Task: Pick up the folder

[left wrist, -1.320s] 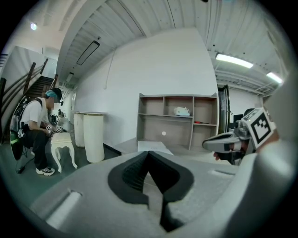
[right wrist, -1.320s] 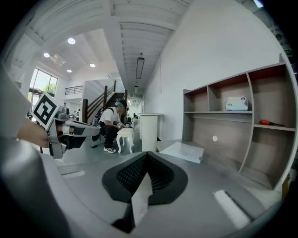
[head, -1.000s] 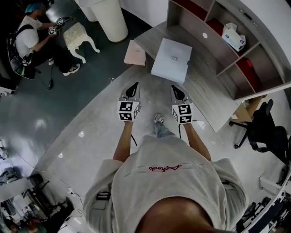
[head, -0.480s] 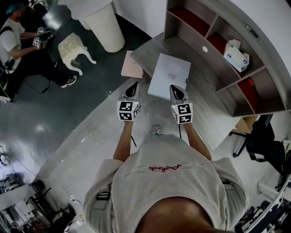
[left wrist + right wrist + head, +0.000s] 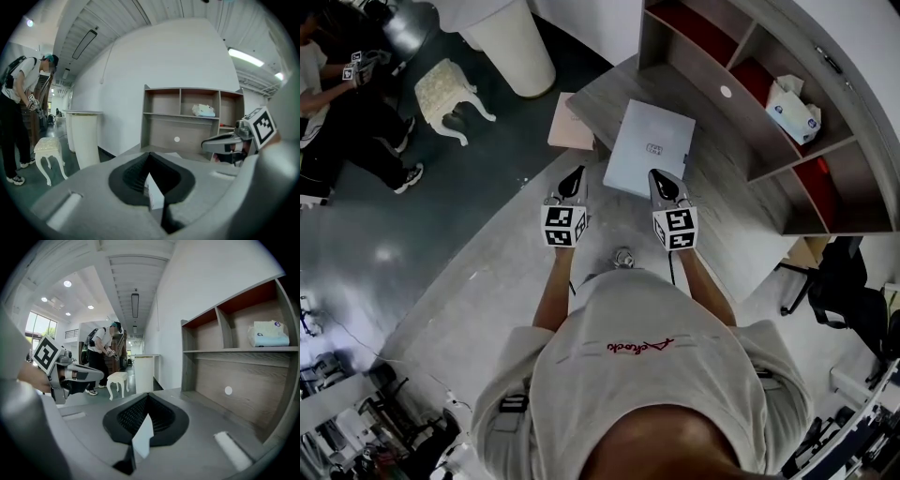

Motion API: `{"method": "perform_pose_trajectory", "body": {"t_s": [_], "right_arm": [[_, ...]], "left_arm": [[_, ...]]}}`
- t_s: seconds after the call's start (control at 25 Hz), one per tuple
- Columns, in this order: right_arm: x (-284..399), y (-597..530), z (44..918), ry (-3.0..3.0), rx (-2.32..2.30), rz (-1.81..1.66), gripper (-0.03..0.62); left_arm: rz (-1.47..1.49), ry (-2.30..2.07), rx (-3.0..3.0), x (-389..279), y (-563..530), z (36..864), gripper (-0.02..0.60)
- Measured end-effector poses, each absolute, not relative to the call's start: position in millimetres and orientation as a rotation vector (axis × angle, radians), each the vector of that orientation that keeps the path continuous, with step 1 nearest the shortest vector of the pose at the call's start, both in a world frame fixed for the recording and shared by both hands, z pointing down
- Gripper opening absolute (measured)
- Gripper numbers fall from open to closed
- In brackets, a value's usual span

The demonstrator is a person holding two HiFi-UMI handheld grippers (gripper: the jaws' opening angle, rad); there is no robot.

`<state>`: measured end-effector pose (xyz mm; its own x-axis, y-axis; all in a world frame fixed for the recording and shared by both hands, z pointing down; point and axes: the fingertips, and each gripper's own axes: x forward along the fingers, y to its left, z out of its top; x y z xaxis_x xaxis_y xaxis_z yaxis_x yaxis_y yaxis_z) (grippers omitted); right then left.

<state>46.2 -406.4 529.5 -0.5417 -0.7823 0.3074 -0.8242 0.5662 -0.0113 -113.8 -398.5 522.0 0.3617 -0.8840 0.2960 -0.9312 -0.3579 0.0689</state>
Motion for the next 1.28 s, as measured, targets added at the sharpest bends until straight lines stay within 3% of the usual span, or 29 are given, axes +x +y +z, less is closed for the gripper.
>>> {"method": "perform_pose_trajectory", "body": {"t_s": [1.04, 1.28], "right_arm": [[7, -337, 658, -2.33, 1.348, 0.56, 0.008], [2, -337, 687, -2.327, 1.416, 0.838, 0.008]], "left_arm": [[0.392, -1.412, 2.279, -137, -333, 642, -0.002], [0.436, -1.359, 2.259, -137, -324, 671, -0.002]]}}
